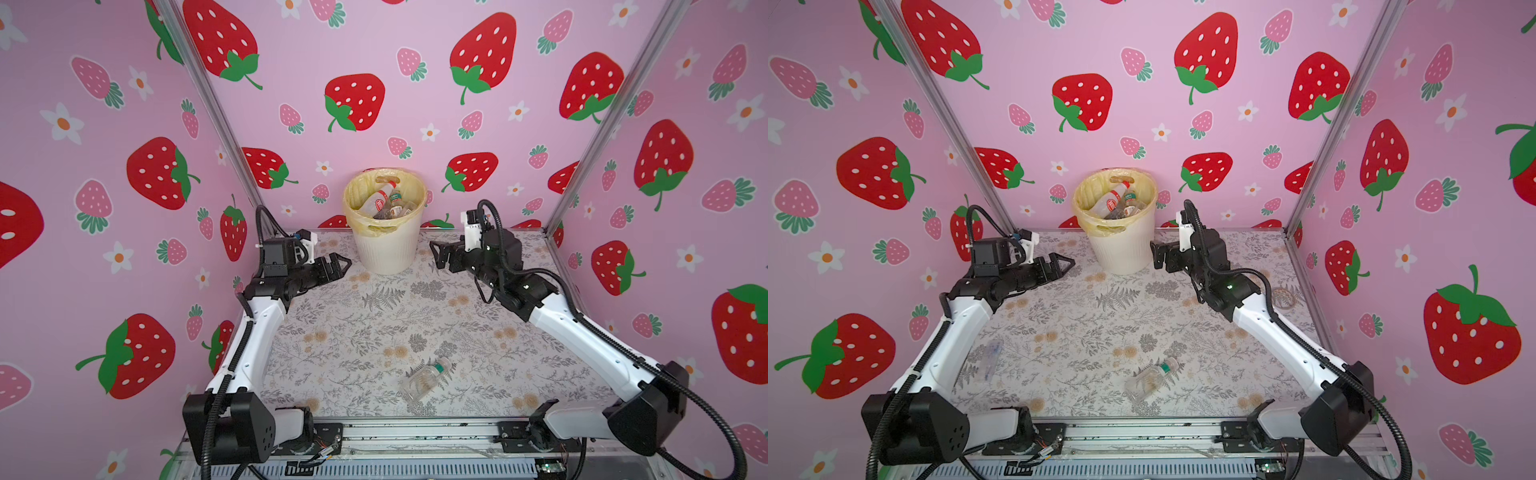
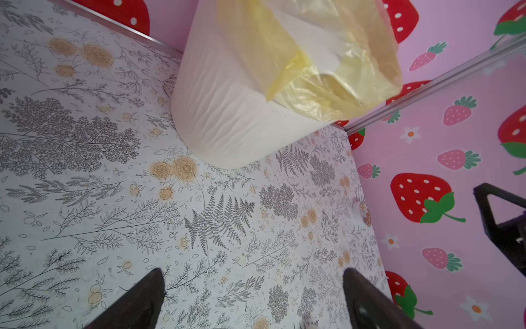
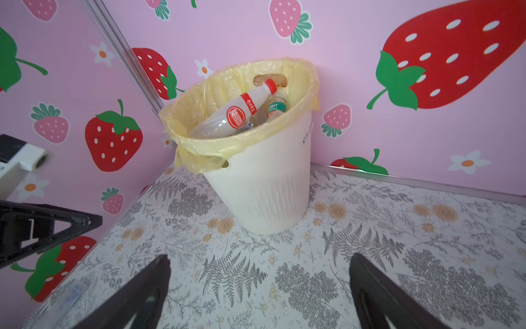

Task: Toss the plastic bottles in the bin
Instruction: 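Move the left gripper down to the green-capped water bottle while the right gripper withdraws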

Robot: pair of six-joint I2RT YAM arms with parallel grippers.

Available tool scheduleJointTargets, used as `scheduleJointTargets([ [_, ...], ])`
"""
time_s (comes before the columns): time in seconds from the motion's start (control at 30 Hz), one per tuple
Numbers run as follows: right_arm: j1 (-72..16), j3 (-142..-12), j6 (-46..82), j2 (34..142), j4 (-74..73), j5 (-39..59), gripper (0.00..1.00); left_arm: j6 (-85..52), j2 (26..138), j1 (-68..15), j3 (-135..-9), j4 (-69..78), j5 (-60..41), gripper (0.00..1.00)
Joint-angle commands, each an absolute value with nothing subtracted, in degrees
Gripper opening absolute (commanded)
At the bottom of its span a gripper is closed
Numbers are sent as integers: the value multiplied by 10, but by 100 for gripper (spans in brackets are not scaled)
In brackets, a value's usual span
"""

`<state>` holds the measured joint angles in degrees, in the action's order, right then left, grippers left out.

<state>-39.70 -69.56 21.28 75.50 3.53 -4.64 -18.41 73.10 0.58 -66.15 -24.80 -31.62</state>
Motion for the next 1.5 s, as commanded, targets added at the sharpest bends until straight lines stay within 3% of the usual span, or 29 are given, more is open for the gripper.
scheduleJointTargets([
  [0.0,-389,-648,228,707,31,-49,99,-135,718,-33,-673,-276,-269,99],
  [0.83,-381,-392,311,480,83,-64,99,-124,747,-339,-652,-349,-122,99],
  [1.47,-378,-354,319,469,77,-71,99,-181,786,-515,-579,-371,-84,99],
])
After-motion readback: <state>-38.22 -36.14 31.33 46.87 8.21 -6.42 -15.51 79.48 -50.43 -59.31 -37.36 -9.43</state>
